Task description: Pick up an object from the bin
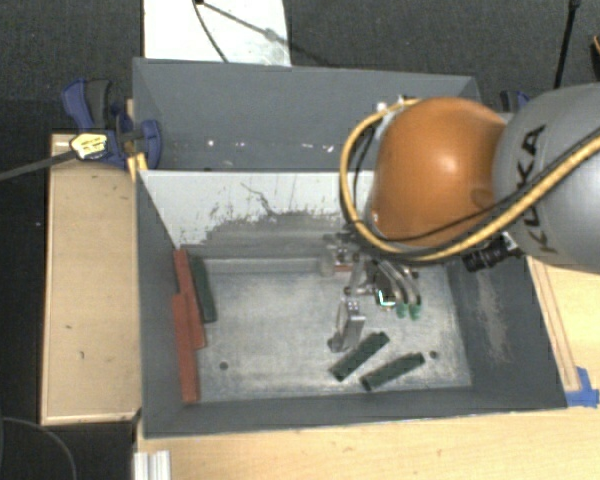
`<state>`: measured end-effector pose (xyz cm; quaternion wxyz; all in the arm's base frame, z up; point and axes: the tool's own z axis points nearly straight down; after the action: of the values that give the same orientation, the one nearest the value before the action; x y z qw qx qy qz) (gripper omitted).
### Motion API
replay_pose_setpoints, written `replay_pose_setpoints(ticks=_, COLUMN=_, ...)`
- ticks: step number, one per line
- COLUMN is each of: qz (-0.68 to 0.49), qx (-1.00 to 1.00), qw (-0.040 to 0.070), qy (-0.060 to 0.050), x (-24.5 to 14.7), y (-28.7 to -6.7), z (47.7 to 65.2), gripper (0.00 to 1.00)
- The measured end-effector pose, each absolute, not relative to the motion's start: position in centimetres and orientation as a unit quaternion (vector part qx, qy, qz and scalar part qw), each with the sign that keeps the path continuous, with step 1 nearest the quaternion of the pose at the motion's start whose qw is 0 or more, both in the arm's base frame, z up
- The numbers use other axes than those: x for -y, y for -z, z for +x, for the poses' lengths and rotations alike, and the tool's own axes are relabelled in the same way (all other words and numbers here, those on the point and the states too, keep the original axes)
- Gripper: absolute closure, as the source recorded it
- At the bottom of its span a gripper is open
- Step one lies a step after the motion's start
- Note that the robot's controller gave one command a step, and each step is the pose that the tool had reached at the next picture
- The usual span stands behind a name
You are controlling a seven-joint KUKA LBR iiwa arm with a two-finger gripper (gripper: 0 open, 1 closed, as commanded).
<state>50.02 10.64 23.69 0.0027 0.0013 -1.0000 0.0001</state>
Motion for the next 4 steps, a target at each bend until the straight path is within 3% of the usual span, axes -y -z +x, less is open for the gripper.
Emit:
replay_pose_setpoints(ticks=1, qz=-0.017, qx=1.000, qw=0.003, qy=-0.001, x=-0.9, y=-13.9, z=47.8, gripper=0.00)
replay_pose_setpoints(ticks=2, qz=0.013, qx=1.000, qw=0.001, qy=0.000, x=-1.1, y=-6.7, z=50.3, gripper=0.00)
replay_pose_setpoints(ticks=3, qz=0.198, qx=0.980, qw=-0.002, qy=-0.001, x=4.2, y=-7.2, z=51.3, gripper=0.00)
replay_pose_setpoints(ticks=4, qz=0.248, qx=0.969, qw=-0.007, qy=0.000, x=0.5, y=-7.2, z=48.6, gripper=0.00)
